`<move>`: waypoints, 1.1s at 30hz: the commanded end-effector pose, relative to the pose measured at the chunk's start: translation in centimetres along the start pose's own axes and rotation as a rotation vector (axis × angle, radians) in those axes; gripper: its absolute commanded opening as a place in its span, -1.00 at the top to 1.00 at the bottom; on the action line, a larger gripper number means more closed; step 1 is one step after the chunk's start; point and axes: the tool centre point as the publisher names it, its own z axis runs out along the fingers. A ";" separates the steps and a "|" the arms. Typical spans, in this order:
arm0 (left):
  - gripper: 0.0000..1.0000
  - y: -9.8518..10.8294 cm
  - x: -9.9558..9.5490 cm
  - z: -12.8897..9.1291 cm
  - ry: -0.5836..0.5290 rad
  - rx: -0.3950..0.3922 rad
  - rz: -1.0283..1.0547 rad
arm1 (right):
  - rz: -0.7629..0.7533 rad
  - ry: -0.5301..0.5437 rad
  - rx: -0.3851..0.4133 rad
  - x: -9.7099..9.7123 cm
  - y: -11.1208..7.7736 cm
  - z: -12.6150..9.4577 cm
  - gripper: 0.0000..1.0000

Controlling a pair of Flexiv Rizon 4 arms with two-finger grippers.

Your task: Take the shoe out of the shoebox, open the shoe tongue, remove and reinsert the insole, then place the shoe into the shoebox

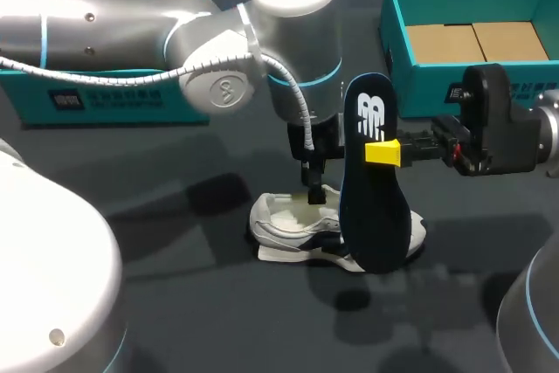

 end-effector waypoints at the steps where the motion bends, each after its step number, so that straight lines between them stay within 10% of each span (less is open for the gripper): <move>1: -0.49 -0.8 -0.2 2.3 0.010 -0.010 0.007 | 0.001 -0.003 -0.001 0.1 -0.1 0.1 1.00; 13: 0.40 0.0 0.9 3.6 0.021 -0.024 0.001 | 0.001 -0.003 -0.001 0.1 -0.1 0.1 1.00; 16: 1.00 0.2 1.3 3.5 0.031 -0.025 0.012 | 0.001 -0.003 -0.001 0.1 -0.1 0.1 1.00; 33: 1.00 0.3 2.1 -1.1 0.095 0.025 0.277 | 0.001 -0.003 -0.001 0.1 -0.1 0.1 1.00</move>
